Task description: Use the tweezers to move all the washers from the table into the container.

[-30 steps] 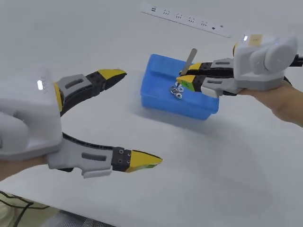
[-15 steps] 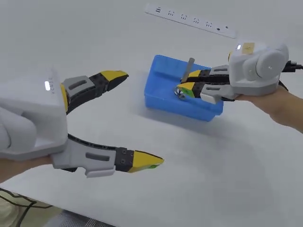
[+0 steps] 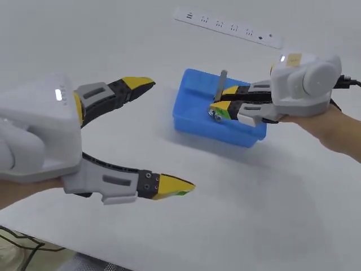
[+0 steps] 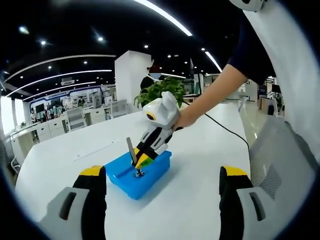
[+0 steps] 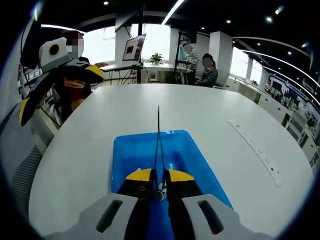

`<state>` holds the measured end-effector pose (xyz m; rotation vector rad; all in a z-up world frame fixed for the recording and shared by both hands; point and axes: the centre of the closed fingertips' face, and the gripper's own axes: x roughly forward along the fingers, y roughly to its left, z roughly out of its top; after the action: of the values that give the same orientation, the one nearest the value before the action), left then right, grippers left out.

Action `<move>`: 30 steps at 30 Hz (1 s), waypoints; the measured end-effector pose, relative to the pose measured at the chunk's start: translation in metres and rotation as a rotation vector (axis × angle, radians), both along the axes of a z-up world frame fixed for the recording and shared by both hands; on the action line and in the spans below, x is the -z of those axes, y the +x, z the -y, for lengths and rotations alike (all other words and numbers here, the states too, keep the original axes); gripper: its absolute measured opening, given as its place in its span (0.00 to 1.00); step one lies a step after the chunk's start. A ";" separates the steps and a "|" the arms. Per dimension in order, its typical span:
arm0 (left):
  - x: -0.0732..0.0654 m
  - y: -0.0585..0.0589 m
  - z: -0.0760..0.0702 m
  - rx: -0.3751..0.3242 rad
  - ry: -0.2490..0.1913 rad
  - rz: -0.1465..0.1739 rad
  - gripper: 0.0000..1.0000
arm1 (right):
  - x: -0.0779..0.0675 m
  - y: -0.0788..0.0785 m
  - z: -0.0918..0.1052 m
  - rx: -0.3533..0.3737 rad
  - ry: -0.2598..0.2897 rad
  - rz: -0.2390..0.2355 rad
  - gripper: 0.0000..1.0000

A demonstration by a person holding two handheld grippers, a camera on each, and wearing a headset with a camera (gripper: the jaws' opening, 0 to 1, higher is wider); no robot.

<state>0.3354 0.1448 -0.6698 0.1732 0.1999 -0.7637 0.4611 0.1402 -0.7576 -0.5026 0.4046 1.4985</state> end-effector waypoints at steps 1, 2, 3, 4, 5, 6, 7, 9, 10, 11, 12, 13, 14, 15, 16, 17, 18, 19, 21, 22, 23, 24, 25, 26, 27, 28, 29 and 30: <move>0.000 0.000 0.001 0.002 0.000 -0.001 0.99 | -0.001 0.000 0.000 -0.004 0.004 0.001 0.11; 0.000 0.000 0.001 0.002 0.001 -0.001 0.99 | -0.001 -0.001 0.000 -0.005 0.007 0.000 0.11; 0.000 0.000 0.001 0.005 0.000 -0.004 0.99 | -0.001 -0.001 -0.001 0.002 0.013 -0.009 0.11; 0.000 -0.001 0.002 0.007 0.000 -0.006 0.99 | -0.002 0.000 -0.001 0.006 0.017 -0.011 0.11; 0.001 -0.001 0.002 0.008 0.001 -0.010 0.99 | -0.003 0.002 -0.002 0.014 0.029 -0.013 0.11; 0.002 -0.002 0.002 0.008 0.003 -0.012 0.99 | -0.004 0.002 -0.002 0.022 0.038 -0.018 0.10; 0.003 -0.003 0.003 0.010 0.005 -0.016 0.99 | -0.005 0.003 -0.003 0.025 0.052 -0.028 0.10; 0.005 -0.005 0.003 0.014 0.007 -0.023 0.99 | -0.007 0.002 -0.005 0.025 0.074 -0.033 0.09; 0.005 -0.005 0.003 0.015 0.009 -0.026 0.99 | -0.009 0.002 -0.005 0.027 0.086 -0.030 0.09; 0.006 -0.005 0.003 0.015 0.011 -0.030 0.99 | -0.010 0.002 -0.006 0.035 0.098 -0.043 0.09; 0.007 -0.006 0.003 0.015 0.013 -0.034 0.99 | -0.010 0.003 -0.006 0.034 0.096 -0.043 0.09; 0.008 -0.006 0.002 0.016 0.015 -0.037 0.99 | -0.009 0.002 -0.006 0.030 0.095 -0.041 0.09; 0.008 -0.006 0.002 0.017 0.016 -0.038 0.99 | -0.008 0.002 -0.005 0.028 0.088 -0.041 0.09; 0.009 -0.006 0.002 0.019 0.016 -0.041 0.99 | -0.007 0.002 -0.004 0.027 0.084 -0.044 0.09; 0.008 -0.005 0.003 0.018 0.015 -0.041 0.99 | -0.007 0.001 -0.004 0.024 0.087 -0.044 0.10; 0.008 -0.005 0.003 0.018 0.014 -0.040 0.99 | -0.008 0.001 -0.004 0.025 0.089 -0.048 0.10; 0.007 -0.005 0.003 0.018 0.013 -0.038 0.99 | -0.007 0.000 -0.003 0.026 0.091 -0.058 0.10; 0.007 -0.005 0.003 0.019 0.014 -0.038 0.99 | -0.007 0.000 -0.003 0.026 0.093 -0.060 0.10; 0.007 -0.004 0.004 0.022 0.014 -0.040 0.99 | -0.008 0.000 -0.002 0.036 0.104 -0.078 0.10; 0.008 -0.004 0.003 0.020 0.015 -0.041 0.99 | -0.008 -0.001 -0.001 0.036 0.109 -0.085 0.10; 0.008 -0.004 0.003 0.019 0.016 -0.041 0.99 | -0.008 -0.001 -0.001 0.035 0.112 -0.090 0.10; 0.008 -0.004 0.003 0.019 0.016 -0.042 0.99 | -0.008 -0.002 0.000 0.033 0.111 -0.083 0.09; 0.009 -0.003 0.002 0.018 0.017 -0.044 0.99 | -0.009 -0.002 0.000 0.033 0.114 -0.082 0.09; 0.009 -0.002 0.002 0.017 0.020 -0.044 0.99 | -0.010 -0.002 0.001 0.036 0.123 -0.096 0.08; 0.010 0.000 0.001 0.016 0.023 -0.044 0.99 | -0.010 -0.002 0.001 0.037 0.129 -0.098 0.08; 0.010 0.003 0.001 0.017 0.026 -0.043 0.99 | -0.010 -0.002 0.002 0.036 0.133 -0.094 0.08; 0.010 0.005 0.000 0.016 0.031 -0.039 0.99 | -0.010 -0.003 0.003 0.032 0.132 -0.094 0.08; 0.008 0.012 -0.002 0.015 0.039 -0.025 0.99 | -0.009 -0.004 0.004 0.018 0.126 -0.082 0.08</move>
<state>0.3472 0.1466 -0.6779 0.2025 0.2374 -0.7771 0.4567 0.1362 -0.7484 -0.3380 0.3751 1.5196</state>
